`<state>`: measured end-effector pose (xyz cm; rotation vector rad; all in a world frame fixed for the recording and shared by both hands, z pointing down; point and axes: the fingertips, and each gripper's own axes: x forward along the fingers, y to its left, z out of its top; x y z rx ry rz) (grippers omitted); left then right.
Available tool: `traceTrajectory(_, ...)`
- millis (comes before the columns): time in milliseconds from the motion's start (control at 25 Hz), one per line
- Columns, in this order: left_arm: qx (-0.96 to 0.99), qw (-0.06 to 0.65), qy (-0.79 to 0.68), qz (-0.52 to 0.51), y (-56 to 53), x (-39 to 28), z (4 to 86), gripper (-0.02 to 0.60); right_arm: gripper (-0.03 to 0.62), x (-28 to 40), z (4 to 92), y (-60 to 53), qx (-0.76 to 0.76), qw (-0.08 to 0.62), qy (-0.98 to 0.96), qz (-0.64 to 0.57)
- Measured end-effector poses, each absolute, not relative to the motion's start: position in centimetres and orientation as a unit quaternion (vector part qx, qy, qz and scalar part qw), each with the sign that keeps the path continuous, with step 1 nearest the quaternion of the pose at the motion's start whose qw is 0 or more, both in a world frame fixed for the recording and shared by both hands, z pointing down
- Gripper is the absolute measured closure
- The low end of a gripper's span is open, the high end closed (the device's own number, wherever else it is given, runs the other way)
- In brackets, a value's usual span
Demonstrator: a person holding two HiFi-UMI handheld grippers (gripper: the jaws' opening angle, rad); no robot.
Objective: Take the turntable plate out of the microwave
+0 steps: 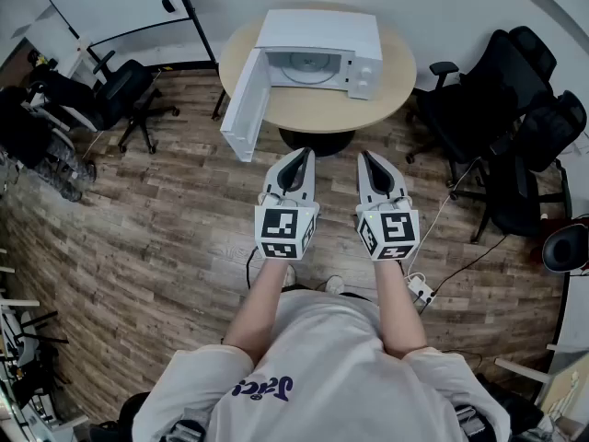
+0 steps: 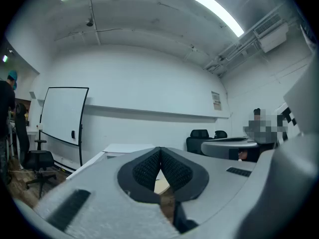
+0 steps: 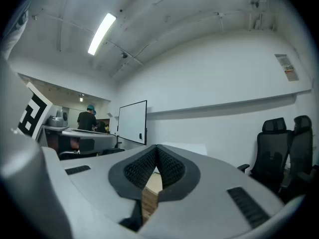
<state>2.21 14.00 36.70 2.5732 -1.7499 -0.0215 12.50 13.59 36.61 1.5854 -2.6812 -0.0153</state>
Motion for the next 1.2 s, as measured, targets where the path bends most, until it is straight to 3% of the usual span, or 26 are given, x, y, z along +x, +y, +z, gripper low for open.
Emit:
traceTrajectory(600,0.806,0.01,-0.592,-0.006,17.9,6.4,37.9,0.566,0.575,19.0,37.4,15.5,0.509,-0.01,-0.861,0.005)
traceTrajectory(1200,0.809,0.039,-0.587,-0.014,9.1,2.6,40.2,0.566,0.576,14.5,39.4,7.3,0.511,0.017,-0.859,0.012)
